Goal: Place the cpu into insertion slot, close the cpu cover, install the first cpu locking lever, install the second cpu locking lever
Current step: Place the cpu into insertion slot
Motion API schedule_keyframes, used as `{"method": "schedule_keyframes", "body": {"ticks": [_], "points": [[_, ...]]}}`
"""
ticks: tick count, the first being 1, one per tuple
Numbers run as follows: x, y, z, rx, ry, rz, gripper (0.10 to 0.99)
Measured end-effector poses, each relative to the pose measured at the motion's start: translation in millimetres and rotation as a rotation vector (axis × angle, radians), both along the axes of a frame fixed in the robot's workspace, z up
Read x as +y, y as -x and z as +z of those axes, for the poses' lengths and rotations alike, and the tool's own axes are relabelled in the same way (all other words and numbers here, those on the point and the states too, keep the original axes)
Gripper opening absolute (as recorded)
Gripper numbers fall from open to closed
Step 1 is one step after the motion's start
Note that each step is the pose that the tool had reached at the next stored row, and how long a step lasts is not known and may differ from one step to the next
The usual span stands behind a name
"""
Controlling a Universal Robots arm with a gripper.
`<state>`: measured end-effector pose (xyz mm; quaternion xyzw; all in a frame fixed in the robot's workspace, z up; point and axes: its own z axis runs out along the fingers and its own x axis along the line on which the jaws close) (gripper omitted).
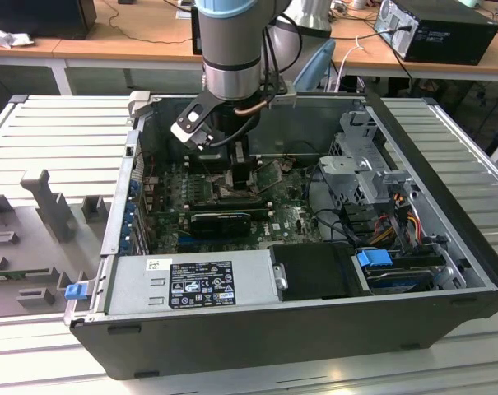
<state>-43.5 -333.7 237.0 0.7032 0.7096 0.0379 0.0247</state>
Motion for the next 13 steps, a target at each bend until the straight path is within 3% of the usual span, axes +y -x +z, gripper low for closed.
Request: {"method": "schedule_keyframes", "body": {"ticks": [6, 9, 13], "points": [[2.0, 4.3, -7.1, 0.0001, 0.000, -0.017, 0.529], [8.7, 5.1, -17.8, 0.0000, 0.000, -0.018, 0.529], [10.9, 7.2, -23.4, 0.0001, 0.000, -0.020, 0.529]]}}
